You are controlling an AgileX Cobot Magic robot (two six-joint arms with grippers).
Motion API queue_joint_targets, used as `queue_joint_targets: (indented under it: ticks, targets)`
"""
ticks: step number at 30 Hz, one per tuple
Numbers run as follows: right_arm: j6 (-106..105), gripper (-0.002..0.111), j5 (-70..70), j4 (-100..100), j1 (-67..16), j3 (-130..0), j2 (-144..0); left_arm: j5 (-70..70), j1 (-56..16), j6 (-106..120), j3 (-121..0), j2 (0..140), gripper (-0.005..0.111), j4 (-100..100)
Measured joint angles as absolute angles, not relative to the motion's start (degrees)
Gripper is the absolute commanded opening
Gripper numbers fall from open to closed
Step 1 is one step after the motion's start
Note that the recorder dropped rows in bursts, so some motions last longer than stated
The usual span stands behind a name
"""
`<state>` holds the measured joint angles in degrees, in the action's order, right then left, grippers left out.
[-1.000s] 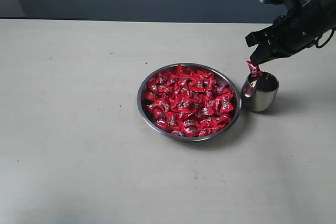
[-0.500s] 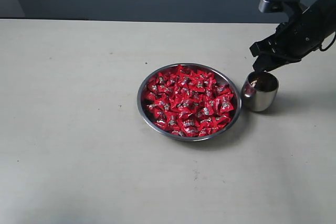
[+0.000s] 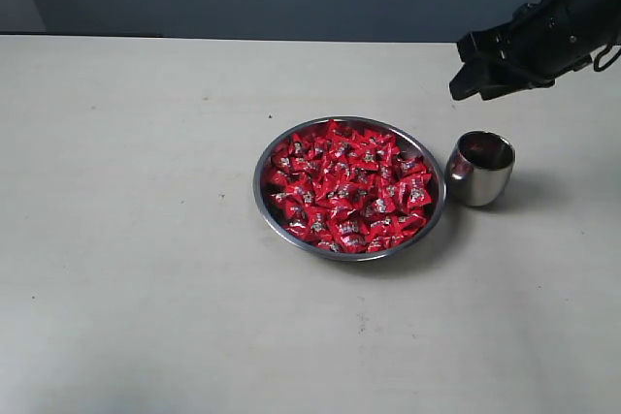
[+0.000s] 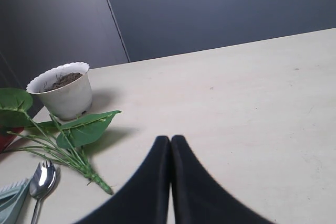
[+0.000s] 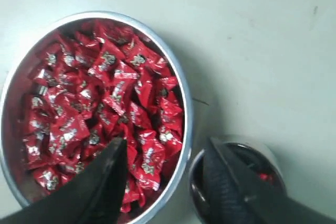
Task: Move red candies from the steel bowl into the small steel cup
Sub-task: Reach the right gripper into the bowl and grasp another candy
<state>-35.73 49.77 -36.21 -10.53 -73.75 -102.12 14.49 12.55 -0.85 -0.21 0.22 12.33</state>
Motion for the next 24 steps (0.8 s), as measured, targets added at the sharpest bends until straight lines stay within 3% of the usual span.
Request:
queue_joint_targets:
  ticks: [13, 24]
  targets:
    - [-37.3, 0.045, 45.8, -36.8, -23.7, -73.7, -101.9, 14.5, 12.5, -0.9, -0.2, 0.2, 0.0, 12.3]
    - [-37.4, 0.045, 43.4, -35.0, -29.6, -73.8, -106.7, 14.5, 12.5, -0.9, -0.2, 0.2, 0.0, 12.3]
